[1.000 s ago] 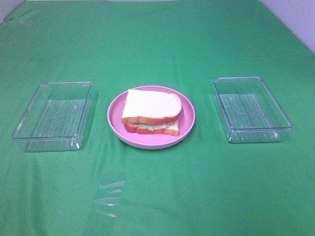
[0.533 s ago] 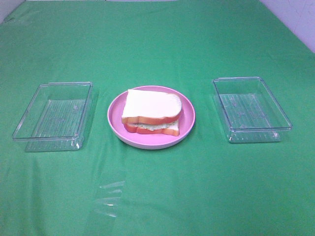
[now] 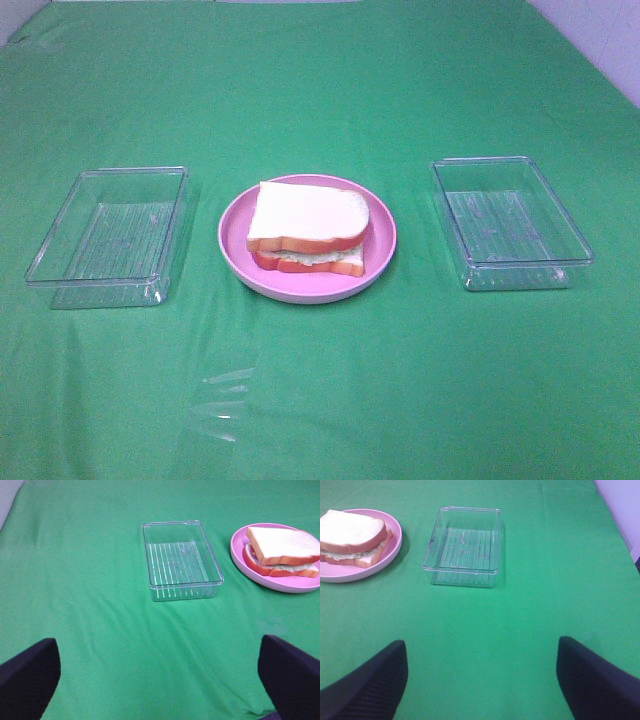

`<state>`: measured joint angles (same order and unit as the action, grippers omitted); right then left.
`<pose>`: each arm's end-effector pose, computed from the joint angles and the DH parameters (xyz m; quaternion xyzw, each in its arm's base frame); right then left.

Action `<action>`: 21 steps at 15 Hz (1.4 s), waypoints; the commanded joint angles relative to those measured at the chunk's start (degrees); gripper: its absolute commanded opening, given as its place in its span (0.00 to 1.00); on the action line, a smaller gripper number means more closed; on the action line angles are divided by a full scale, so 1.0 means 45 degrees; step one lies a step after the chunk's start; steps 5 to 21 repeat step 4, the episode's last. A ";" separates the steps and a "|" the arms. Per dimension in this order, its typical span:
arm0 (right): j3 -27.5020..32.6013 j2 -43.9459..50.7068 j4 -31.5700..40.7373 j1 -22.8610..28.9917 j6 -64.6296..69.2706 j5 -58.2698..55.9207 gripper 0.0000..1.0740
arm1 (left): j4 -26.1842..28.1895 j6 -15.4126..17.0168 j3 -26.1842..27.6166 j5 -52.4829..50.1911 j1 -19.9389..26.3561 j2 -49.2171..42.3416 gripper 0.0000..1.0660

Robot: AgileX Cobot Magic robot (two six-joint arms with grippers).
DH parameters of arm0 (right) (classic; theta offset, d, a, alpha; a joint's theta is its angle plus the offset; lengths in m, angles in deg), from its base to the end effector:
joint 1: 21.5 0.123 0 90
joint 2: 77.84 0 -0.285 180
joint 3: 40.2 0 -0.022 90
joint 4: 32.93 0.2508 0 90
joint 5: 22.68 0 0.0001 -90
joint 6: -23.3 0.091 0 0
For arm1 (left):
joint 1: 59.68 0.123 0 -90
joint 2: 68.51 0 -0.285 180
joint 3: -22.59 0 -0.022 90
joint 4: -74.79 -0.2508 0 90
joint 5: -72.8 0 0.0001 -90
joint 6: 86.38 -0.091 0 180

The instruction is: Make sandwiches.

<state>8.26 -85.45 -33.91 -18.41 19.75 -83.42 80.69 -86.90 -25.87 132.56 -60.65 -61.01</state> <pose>-0.0054 -0.0017 0.2779 -0.0490 0.8503 -0.0106 0.5239 -0.0055 -0.0080 0.2796 0.0127 0.8455 -0.0535 0.5311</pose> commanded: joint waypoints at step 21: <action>0.0025 0.0318 0.0038 0.0000 -0.0038 0.0038 0.74 | 0.0064 0.0000 -0.0025 -0.0115 -0.0051 -0.0255 0.94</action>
